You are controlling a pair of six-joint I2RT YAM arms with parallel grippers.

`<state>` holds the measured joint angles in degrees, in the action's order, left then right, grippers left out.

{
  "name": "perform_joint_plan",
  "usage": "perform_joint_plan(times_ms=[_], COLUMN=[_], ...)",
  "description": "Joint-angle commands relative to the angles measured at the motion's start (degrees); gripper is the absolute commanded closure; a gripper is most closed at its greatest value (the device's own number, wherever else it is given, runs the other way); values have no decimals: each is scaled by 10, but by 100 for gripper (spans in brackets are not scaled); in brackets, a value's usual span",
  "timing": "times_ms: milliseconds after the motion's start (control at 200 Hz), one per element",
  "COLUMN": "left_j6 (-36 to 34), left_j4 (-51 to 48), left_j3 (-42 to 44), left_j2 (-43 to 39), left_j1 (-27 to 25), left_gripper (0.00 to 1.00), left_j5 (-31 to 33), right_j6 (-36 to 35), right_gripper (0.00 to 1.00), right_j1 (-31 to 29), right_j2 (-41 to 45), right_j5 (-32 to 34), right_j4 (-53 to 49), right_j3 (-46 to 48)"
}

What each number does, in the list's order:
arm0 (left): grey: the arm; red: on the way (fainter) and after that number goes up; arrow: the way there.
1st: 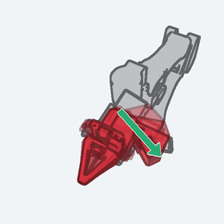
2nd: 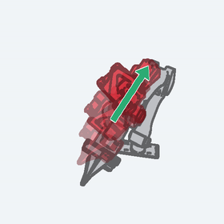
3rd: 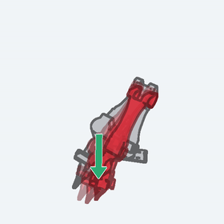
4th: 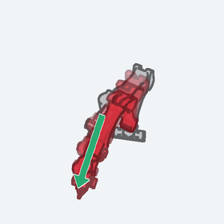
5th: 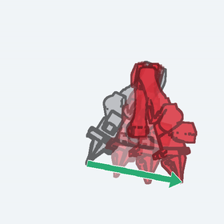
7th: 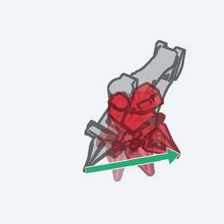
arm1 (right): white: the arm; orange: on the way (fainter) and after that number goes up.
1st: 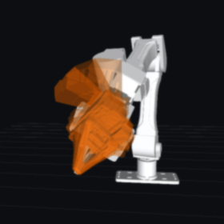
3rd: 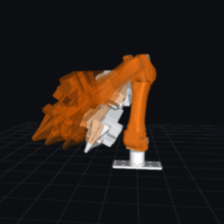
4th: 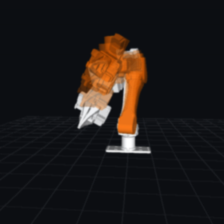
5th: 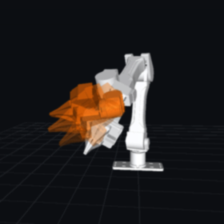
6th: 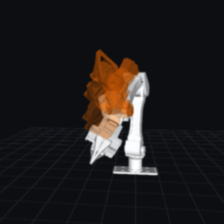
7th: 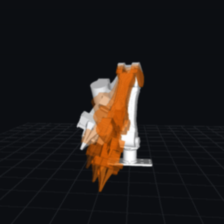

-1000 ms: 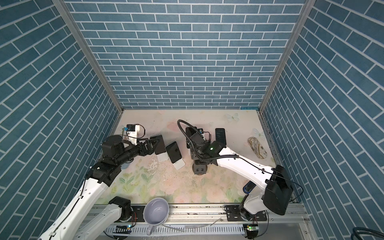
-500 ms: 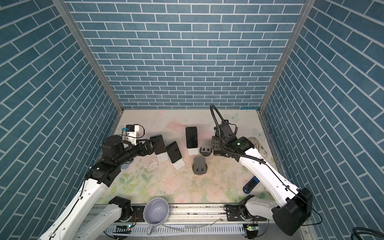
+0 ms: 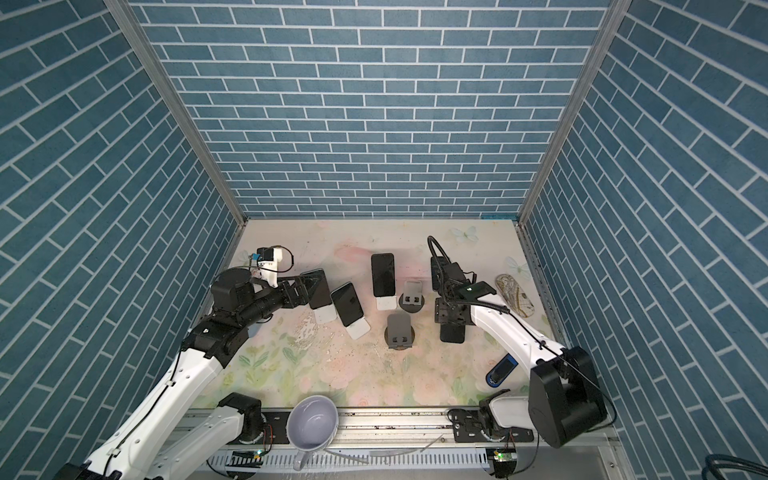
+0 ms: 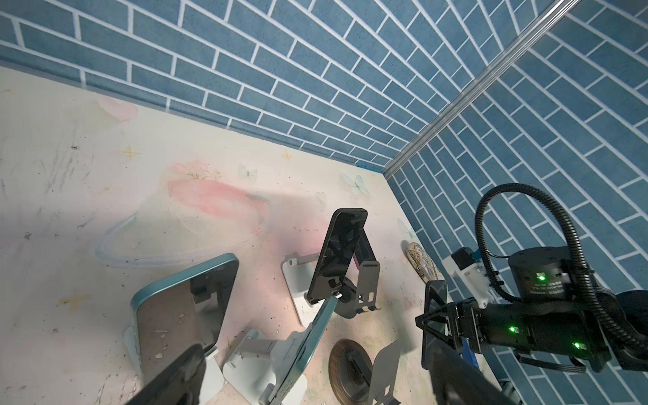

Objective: Remove the phone from the phone stand
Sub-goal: 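Lift the black phone up off its grey stand with the right gripper, then lower the black phone flat onto the table beside the stands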

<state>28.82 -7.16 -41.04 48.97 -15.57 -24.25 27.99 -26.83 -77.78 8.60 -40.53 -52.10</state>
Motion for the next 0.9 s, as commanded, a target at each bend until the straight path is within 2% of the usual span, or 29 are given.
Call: perform_joint_plan(times_ms=[0,210,520,895], left_j6=[-2,-11,-25,-42], left_j4=[39,49,49,46], left_j3=[7,7,6,1], left_j2=[0,7,27,35], left_j1=[-2,-2,-2,-2], left_gripper=[0,0,0,0], left_j5=[-2,0,5,9], right_j6=[-21,-24,-33,-33], right_gripper=[47,46,46,43], right_j1=[4,10,16,19], right_j2=[-20,-71,-138,-182], right_j5=[-23,-34,-17,-15], right_j4=[29,49,48,58], right_j3=[6,0,-17,-39])
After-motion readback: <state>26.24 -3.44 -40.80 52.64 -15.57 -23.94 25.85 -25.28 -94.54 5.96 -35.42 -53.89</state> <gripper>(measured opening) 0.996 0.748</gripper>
